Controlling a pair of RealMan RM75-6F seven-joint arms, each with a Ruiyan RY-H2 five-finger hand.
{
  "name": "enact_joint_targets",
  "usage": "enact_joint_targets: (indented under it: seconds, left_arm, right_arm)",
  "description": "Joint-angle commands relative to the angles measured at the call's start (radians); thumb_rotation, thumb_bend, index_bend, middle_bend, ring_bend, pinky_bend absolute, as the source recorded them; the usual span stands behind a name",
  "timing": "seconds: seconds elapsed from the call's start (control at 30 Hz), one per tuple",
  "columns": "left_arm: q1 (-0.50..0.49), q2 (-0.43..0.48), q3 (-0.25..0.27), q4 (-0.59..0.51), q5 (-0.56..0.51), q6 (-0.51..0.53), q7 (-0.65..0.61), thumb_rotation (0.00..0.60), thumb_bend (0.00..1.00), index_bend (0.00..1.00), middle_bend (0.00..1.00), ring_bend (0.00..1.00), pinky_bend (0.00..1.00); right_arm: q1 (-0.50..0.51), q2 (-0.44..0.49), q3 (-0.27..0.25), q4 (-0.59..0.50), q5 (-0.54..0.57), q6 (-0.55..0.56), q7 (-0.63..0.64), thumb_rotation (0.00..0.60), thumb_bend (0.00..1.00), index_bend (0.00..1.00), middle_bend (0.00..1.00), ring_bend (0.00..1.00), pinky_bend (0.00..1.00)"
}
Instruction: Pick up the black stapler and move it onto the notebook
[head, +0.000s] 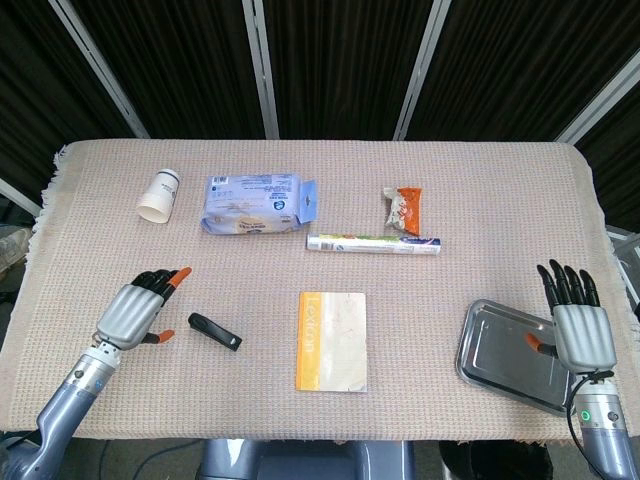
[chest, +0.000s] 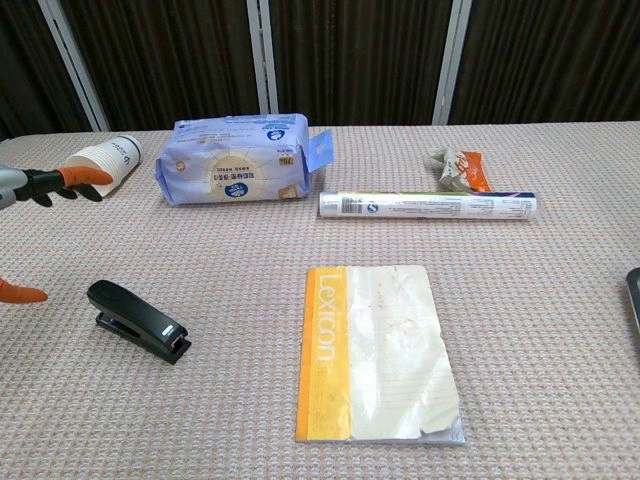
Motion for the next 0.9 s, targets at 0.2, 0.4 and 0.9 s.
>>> enact_joint_targets:
  seconds: [0.2, 0.4, 0.9]
  left_arm:
    - [-0.045, 0.005, 0.058, -0.025, 0.027, -0.073, -0.044, 0.600, 0.10, 0.07, 0.12, 0.13, 0.22]
    - [-0.074, -0.065, 0.069, 0.060, 0.041, -0.094, 0.034, 0.600, 0.11, 0.09, 0.14, 0.14, 0.22]
    - [-0.133, -0.169, 0.070, 0.126, 0.036, -0.135, 0.031, 0.600, 0.35, 0.38, 0.43, 0.40, 0.42]
  right_arm:
    - [-0.003, 0.005, -0.001, -0.004, 0.008, 0.000, -0.001, 0.600, 0.02, 0.00, 0.00, 0.00, 0.00]
    - [-0.008, 0.010, 0.002, -0.008, 0.007, 0.015, 0.003, 0.600, 0.02, 0.00, 0.00, 0.00, 0.00]
    - [-0.005, 0.015, 0.005, -0.006, 0.021, 0.004, 0.005, 0.600, 0.02, 0.00, 0.00, 0.00, 0.00]
